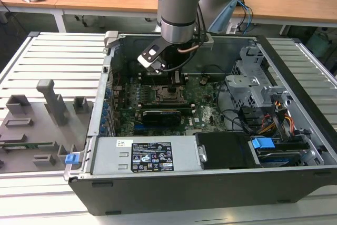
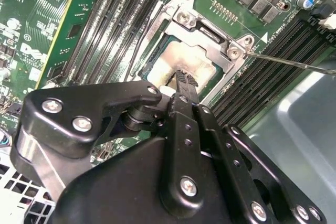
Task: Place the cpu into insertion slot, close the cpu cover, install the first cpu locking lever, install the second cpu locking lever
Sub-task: 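Install the first cpu locking lever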
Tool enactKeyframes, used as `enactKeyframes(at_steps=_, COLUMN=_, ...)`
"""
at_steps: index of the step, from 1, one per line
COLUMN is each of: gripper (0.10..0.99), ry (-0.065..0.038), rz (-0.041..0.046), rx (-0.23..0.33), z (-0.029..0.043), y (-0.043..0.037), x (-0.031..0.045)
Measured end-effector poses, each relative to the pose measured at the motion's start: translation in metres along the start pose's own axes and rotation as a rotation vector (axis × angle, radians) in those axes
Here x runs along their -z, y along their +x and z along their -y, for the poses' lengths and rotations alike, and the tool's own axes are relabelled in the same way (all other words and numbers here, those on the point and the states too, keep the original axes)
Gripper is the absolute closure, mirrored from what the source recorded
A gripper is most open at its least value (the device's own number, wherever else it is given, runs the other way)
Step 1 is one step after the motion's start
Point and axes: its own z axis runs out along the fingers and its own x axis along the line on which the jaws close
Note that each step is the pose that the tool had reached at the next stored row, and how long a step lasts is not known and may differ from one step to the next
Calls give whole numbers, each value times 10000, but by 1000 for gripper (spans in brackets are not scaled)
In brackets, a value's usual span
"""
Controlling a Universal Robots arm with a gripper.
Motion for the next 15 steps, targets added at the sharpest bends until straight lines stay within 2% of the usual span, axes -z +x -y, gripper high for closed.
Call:
enactKeyframes(at_steps=8, gripper=976, ry=0, rz=1, rx=0, z=0, y=0, x=36)
enactKeyframes(at_steps=15, gripper=976, ry=1, rz=4, rx=1, z=-2, y=1, x=107)
